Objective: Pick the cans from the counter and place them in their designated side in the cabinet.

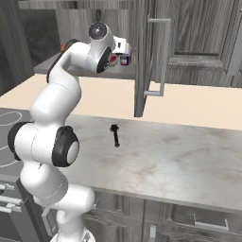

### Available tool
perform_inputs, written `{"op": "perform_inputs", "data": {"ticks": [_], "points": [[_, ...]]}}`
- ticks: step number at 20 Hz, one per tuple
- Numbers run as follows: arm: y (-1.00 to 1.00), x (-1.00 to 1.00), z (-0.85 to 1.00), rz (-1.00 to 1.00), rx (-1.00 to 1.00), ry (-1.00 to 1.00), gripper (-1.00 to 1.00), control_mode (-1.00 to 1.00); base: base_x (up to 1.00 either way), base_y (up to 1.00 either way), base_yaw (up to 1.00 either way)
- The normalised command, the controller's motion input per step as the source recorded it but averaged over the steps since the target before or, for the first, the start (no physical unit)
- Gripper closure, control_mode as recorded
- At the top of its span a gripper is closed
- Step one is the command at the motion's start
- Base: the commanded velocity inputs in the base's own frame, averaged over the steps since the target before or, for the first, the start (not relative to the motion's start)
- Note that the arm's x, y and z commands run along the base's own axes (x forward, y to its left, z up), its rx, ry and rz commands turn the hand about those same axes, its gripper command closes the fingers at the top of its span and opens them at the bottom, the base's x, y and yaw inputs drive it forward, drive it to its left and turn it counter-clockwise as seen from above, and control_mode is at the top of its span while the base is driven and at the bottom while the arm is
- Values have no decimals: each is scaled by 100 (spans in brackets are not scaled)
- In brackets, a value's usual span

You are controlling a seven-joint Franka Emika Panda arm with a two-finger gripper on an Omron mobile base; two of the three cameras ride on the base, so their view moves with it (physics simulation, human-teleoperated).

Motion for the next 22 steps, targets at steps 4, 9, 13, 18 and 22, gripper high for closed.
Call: {"op": "perform_inputs", "data": {"ticks": [4,9,13,18,22], "points": [[-7,14,-20,0,0,1,100,-100,0,0,0],[-7,13,-22,-1,0,2,100,-100,0,0,0],[-3,14,-23,0,0,3,100,-100,0,0,0],[0,12,-23,0,0,3,100,-100,0,0,0],[0,12,-29,0,-1,2,100,-100,0,0,0]]}}
